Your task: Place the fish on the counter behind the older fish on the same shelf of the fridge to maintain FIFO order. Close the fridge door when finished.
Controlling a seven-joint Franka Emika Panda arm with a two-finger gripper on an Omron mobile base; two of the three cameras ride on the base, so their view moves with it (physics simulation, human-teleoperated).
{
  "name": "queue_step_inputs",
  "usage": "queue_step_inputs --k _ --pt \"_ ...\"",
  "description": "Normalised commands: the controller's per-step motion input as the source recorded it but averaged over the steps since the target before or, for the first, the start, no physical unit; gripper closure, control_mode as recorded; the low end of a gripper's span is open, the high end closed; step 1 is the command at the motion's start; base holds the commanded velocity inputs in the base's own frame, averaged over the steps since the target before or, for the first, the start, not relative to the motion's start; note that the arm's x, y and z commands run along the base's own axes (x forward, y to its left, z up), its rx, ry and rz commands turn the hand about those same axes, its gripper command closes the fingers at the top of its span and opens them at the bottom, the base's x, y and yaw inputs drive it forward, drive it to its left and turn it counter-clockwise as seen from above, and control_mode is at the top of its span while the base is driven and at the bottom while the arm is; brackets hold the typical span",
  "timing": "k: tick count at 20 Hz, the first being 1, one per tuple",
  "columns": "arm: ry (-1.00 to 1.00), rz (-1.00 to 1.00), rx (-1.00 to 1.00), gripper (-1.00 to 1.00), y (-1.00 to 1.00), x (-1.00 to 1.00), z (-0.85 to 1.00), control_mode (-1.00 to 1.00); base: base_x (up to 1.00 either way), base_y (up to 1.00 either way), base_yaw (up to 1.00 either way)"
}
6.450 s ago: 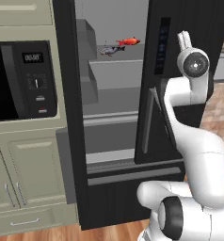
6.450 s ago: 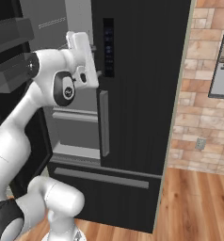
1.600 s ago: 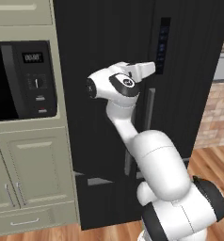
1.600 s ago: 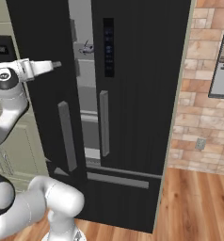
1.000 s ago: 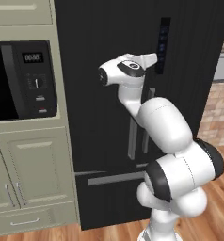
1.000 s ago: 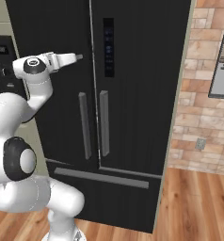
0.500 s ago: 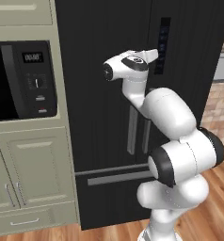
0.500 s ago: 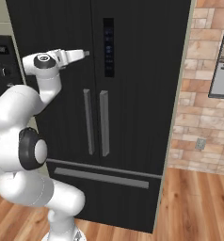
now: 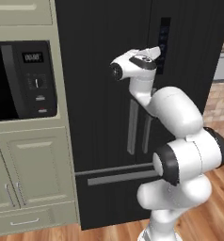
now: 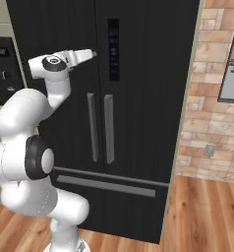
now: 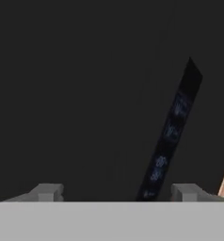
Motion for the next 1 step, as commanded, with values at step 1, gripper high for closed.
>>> queue_step_inputs --k 1 --pt "0.0 0.03 0.0 -1.0 -0.2 0.38 -0.11 -1.0 0.0 0.0 0.0"
